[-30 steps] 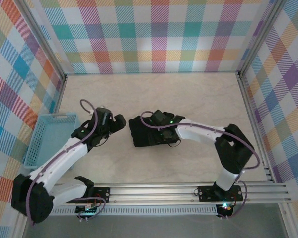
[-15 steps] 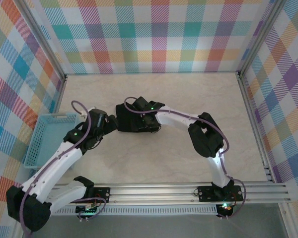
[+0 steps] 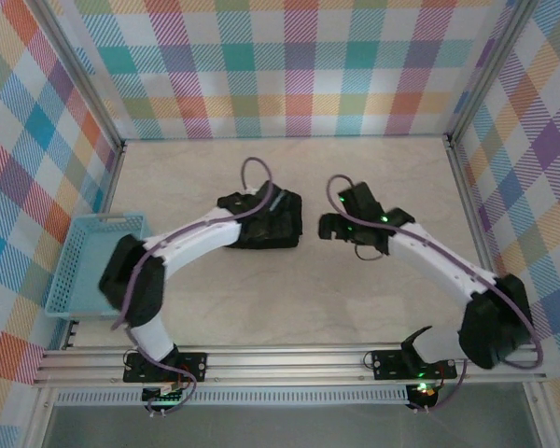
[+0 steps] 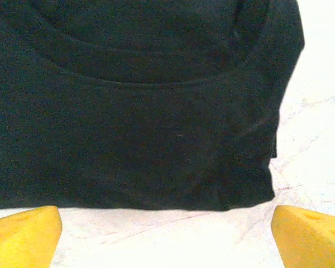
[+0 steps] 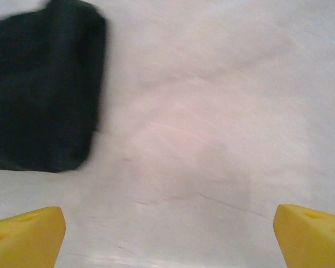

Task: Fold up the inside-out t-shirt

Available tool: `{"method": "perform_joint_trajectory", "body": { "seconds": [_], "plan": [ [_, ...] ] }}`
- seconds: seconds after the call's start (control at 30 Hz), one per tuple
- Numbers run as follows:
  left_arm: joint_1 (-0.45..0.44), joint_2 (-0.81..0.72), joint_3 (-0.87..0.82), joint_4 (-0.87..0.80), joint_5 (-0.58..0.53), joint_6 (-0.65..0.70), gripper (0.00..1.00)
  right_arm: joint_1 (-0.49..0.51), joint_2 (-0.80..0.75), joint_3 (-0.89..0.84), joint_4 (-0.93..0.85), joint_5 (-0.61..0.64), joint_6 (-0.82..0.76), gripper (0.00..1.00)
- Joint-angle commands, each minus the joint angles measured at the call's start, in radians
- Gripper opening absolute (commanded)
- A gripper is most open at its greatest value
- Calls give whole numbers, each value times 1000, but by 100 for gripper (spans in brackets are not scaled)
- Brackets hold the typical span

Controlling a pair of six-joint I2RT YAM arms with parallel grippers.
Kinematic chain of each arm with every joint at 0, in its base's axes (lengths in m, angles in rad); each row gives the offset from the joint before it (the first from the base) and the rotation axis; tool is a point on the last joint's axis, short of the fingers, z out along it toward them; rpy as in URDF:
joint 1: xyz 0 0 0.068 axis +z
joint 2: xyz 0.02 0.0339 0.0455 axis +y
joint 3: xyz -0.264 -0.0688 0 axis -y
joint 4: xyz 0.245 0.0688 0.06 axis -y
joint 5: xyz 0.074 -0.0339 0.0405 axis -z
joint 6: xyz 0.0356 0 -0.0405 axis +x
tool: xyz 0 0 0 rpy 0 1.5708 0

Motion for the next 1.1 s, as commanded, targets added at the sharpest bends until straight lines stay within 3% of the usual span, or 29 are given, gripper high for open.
{"method": "perform_joint_trajectory", "body": {
  "seconds": [0.0,0.1,0.23,0.33,0.57,0.67,0.83,1.07],
  "plan": [
    [-9,134,101,-83,-39,39,99,-41,-110,-105,-5,-9,16,96],
    [18,257,215,-157,-92,106,99,-57,-204,-157,-18,-11,5,96],
    [147,317,273,-208,-127,175,93,-69,-297,-187,-40,-16,-6,96],
    [240,337,306,-231,-214,231,95,-73,-338,-198,-51,-20,-6,97],
    [414,434,471,-270,-200,264,93,-77,-381,-202,-69,-18,-7,97],
    [479,524,619,-335,-219,263,92,-78,-398,-198,-88,-16,-9,97],
    [550,605,770,-419,-299,243,91,-81,-442,-195,-126,11,-27,98],
    [574,502,763,-428,-337,249,92,-101,-455,-181,-142,58,-41,100]
  ]
}}
